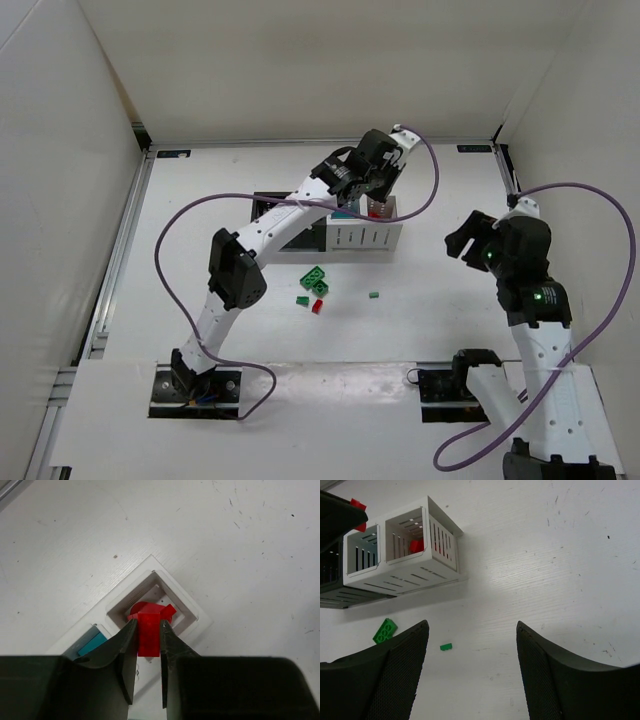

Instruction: Sort the legos into containers by color

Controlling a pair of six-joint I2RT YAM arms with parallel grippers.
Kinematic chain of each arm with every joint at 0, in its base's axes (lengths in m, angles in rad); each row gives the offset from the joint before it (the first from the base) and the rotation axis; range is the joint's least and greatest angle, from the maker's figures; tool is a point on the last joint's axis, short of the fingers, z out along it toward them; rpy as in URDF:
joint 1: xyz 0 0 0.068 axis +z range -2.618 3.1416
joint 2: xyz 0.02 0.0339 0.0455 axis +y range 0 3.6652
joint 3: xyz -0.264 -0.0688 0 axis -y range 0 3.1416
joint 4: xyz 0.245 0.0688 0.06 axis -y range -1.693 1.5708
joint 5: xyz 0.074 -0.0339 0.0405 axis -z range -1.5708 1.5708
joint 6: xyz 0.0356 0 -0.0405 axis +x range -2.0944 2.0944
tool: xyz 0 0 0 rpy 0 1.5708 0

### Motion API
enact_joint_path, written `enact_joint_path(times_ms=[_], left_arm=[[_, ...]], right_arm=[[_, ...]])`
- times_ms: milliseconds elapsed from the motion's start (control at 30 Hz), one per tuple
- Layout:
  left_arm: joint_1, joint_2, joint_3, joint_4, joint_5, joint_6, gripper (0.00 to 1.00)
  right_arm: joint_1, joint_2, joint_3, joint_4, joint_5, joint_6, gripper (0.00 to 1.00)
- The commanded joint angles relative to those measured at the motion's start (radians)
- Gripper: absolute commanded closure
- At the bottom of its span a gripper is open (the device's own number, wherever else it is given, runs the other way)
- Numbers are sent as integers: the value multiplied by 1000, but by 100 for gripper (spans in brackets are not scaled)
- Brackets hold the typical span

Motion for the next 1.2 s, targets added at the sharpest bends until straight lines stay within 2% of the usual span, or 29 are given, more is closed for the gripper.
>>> enact_joint_path(times_ms=[0,233,300,333,400,433,533,667,700,733,833,867,900,967,1000,1033,1067,1100,1133,1167], left_arm=[[15,4,83,-37,43,8,76],[21,24,19,-12,68,-1,76],[21,14,-11,-6,68,-6,70],[21,4,-27,-3,68,-10,55],[23,-6,-37,-3,57,-18,41],[23,-10,-41,0,47,-18,30],[21,-32,-40,-1,46,-23,21],[21,-95,-60,-14,51,-27,0],[23,-130,-73,-18,50,-29,0],[21,-150,-92,-17,45,-38,0],[21,-343,-251,24,4,-59,0],[21,-380,-403,63,-31,-79,0],[21,-490,-458,86,-41,-99,0],[20,-560,-631,89,-91,-162,0],[18,-586,-664,80,-108,-183,0],[18,-674,-720,66,-121,-203,0],[18,-700,-747,7,-163,-252,0],[17,-748,-820,-18,-205,-300,0],[9,-799,-846,-34,-260,-322,0],[8,-853,-926,-72,-317,-386,0]], right_arm=[[-37,-6,-5,20,-85,-30,27],[-42,-5,-8,14,-88,-45,27],[-42,-6,-11,37,-85,-48,27],[-42,-3,-11,19,-84,-50,27],[-42,-3,-10,17,-76,-48,27],[-39,-6,-5,14,-72,-47,27],[-25,-5,3,9,-53,-47,27],[38,-2,23,-20,-19,-65,25],[53,-1,27,-24,-9,-68,22],[88,2,33,-38,22,-84,20],[232,21,53,-60,77,-98,20],[313,29,52,-61,120,-94,19],[405,32,50,-60,181,-66,19],[505,47,30,-58,273,-39,18],[662,54,29,-51,310,23,18],[717,77,18,-50,342,49,18],[763,107,14,-38,422,92,18],[906,126,3,-26,448,143,18],[943,168,3,-14,488,192,18],[1039,216,1,12,507,205,18]])
